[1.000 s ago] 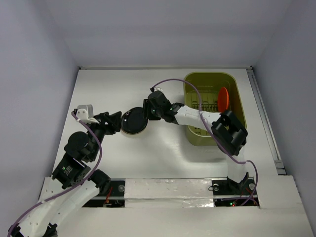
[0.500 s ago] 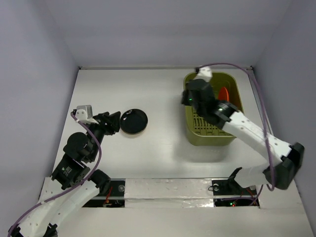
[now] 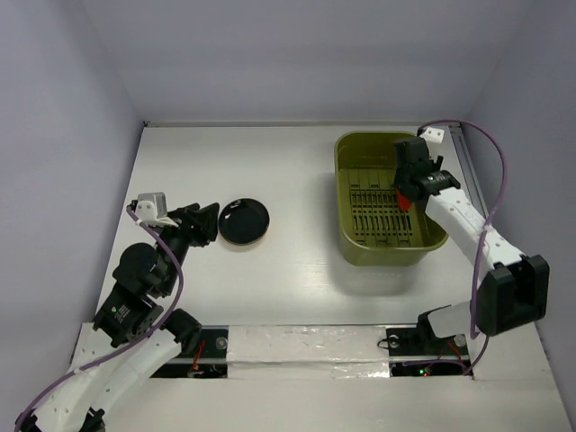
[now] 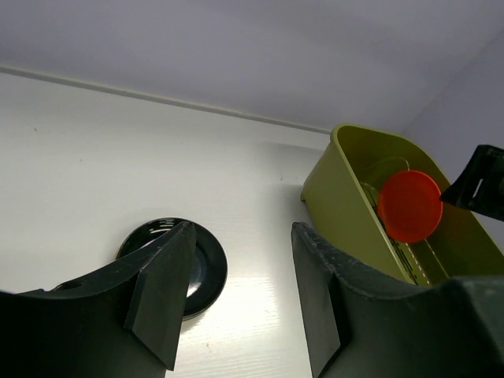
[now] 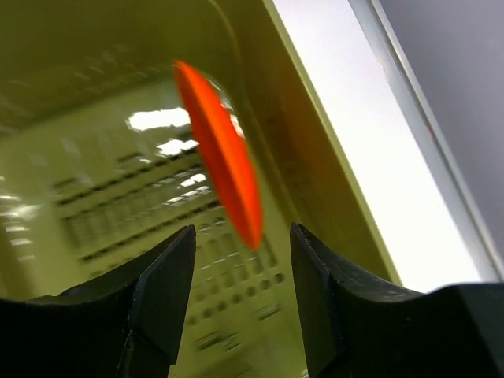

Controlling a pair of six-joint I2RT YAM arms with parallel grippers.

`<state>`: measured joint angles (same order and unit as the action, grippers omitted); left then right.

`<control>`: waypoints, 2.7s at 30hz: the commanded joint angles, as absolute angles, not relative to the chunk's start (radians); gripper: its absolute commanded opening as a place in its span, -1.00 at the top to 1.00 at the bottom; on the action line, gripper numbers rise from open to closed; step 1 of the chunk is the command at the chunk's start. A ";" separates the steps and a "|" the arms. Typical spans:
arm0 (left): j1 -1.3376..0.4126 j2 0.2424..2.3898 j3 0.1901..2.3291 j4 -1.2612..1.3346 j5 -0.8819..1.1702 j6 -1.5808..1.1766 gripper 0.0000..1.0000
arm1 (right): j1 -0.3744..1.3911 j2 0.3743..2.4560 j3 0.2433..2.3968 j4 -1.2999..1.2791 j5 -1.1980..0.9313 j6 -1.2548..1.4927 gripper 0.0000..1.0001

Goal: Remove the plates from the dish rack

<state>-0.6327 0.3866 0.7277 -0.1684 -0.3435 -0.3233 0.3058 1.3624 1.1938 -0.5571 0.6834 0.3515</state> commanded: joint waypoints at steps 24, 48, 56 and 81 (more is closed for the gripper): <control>-0.626 0.368 0.719 -0.126 -0.336 -0.319 -0.02 | 0.236 1.352 1.434 -0.655 0.706 0.175 1.00; -0.626 0.367 0.713 -0.127 -0.379 -0.318 -0.74 | 0.821 1.797 1.523 -0.127 0.037 0.550 1.00; -0.626 0.370 0.713 -0.126 -0.374 -0.318 -0.79 | 0.833 1.971 1.534 -0.037 -0.048 0.656 1.00; -0.626 0.377 0.709 -0.118 -0.362 -0.319 -0.98 | 0.842 1.925 1.462 -0.132 0.107 0.658 0.07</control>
